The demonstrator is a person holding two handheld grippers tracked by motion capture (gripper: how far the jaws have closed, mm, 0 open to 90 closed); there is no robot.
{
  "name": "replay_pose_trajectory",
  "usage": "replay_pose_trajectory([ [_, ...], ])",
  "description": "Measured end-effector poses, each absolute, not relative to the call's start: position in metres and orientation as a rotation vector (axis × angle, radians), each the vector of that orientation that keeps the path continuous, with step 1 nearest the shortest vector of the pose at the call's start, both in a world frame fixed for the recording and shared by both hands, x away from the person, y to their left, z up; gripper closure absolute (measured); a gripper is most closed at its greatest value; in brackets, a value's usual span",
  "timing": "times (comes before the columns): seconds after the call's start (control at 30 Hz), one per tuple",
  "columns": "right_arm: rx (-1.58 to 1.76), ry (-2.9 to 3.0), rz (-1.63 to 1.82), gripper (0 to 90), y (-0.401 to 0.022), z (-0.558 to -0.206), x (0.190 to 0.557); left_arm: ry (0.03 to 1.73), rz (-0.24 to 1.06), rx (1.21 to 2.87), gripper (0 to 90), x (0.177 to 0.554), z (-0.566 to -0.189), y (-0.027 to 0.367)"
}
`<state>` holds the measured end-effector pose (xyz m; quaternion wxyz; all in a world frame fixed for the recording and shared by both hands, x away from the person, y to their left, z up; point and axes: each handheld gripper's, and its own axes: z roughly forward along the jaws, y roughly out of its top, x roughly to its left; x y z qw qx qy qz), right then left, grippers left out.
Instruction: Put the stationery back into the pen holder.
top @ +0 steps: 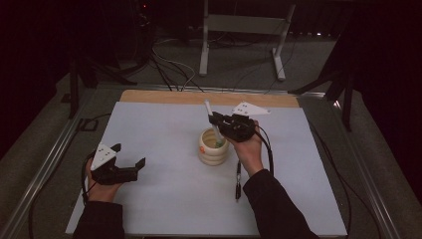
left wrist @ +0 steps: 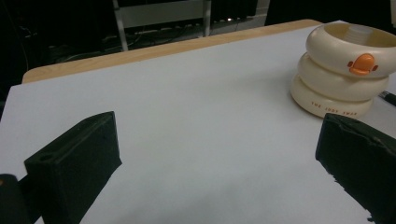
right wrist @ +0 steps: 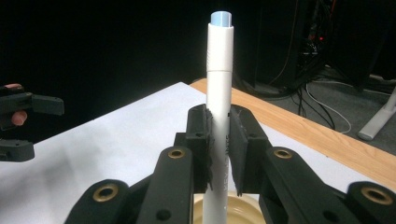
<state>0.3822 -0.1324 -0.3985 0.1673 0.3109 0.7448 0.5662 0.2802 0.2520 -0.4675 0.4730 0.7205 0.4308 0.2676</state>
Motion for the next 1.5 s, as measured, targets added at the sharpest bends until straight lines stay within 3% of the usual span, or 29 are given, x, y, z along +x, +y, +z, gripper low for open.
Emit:
replay_pose_trajectory([
  [1.5,0.957,2.167,1.515,79.2,-0.120,-0.441,0.395,1.056,0.653,1.762,0.2,0.280,-0.467,0.253],
])
